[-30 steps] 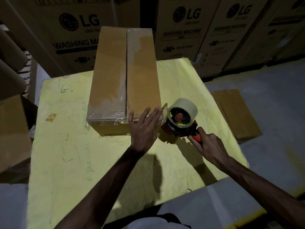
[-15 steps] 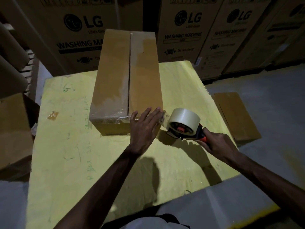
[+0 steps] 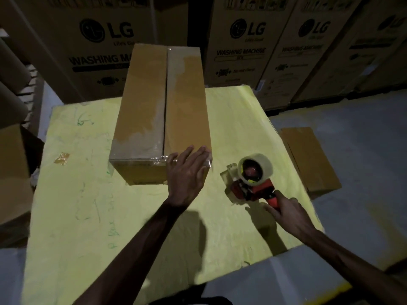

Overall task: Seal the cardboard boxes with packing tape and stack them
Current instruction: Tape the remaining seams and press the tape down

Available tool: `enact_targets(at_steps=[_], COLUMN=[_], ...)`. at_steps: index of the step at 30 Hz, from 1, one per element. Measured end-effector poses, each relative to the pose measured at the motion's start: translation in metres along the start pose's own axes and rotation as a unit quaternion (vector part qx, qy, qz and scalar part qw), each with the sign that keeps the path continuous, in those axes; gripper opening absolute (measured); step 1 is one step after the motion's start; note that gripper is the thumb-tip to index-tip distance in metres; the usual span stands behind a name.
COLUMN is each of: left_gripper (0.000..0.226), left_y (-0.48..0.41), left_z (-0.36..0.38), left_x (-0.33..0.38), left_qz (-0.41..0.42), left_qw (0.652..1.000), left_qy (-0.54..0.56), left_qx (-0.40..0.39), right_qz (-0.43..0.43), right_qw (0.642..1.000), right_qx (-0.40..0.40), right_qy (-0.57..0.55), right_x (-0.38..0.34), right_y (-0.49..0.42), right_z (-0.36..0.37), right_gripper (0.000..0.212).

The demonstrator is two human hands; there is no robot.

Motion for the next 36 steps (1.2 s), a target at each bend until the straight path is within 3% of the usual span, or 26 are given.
enact_targets(at_steps=[4,6,10,13,18,20,22,25,27,30,33,36], left_gripper=[0.057,0.068,0.061,0.057,0.034,0.027,0.027,0.031,0.034,0.044,0.057,0.067], left_y=[0.006,0.008,0.008,0.006,0.002,0.002,0.002,0.002,0.002,0.003,0.002,0.003], left_z=[-0.006,-0.008,-0.007,-0.002,0.004,0.005,0.007,0.011,0.015,0.02,0.023,0.017], left_x=[0.007,0.01,0.014,0.019,0.022,0.022,0.022,0.024,0.025,0.024,0.022,0.022], left_qz=[0.021,0.022,0.0,-0.038,-0.08,-0.08,-0.077,-0.077,-0.086,-0.096,-0.08,-0.053], left_qw=[1.0,1.0,0.999,0.995,0.988,0.989,0.989,0.989,0.989,0.989,0.992,0.994], left_qy=[-0.003,-0.011,-0.029,-0.051,-0.065,-0.077,-0.091,-0.106,-0.104,-0.101,-0.098,-0.086], left_qx=[-0.001,-0.003,0.033,0.071,0.111,0.101,0.088,0.074,0.067,0.038,0.006,-0.043], right_qz=[0.048,0.1,0.201,0.227,0.261,0.275,0.281,0.272,0.25,0.245,0.25,0.119], right_qw=[0.983,0.956,0.858,0.791,0.684,0.662,0.672,0.727,0.797,0.903,0.907,0.885], right_qx=[-0.004,-0.025,-0.048,-0.024,-0.027,-0.024,-0.015,-0.004,0.019,0.08,0.186,0.258], right_qy=[-0.178,-0.275,-0.47,-0.568,-0.68,-0.696,-0.685,-0.631,-0.55,-0.343,-0.284,-0.369], right_x=[-0.01,-0.012,-0.026,-0.046,-0.075,-0.079,-0.075,-0.064,-0.058,-0.054,-0.067,-0.11], right_y=[-0.019,-0.025,-0.035,-0.054,-0.086,-0.092,-0.095,-0.094,-0.092,-0.081,-0.058,-0.039], right_z=[-0.004,-0.003,0.018,0.034,0.075,0.091,0.105,0.115,0.11,0.088,0.052,0.01], right_gripper=[0.032,0.033,0.038,0.041,0.047,0.045,0.044,0.049,0.048,0.042,0.045,0.041])
Point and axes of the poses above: each hand's wrist, its own y-axis away from the middle knuckle, its own z-axis out of the palm, x = y × z, the point moved 7 cm from there along -y, towards the middle knuckle, and after that the axes turned 4 degrees about y, right-handed, at the moved point
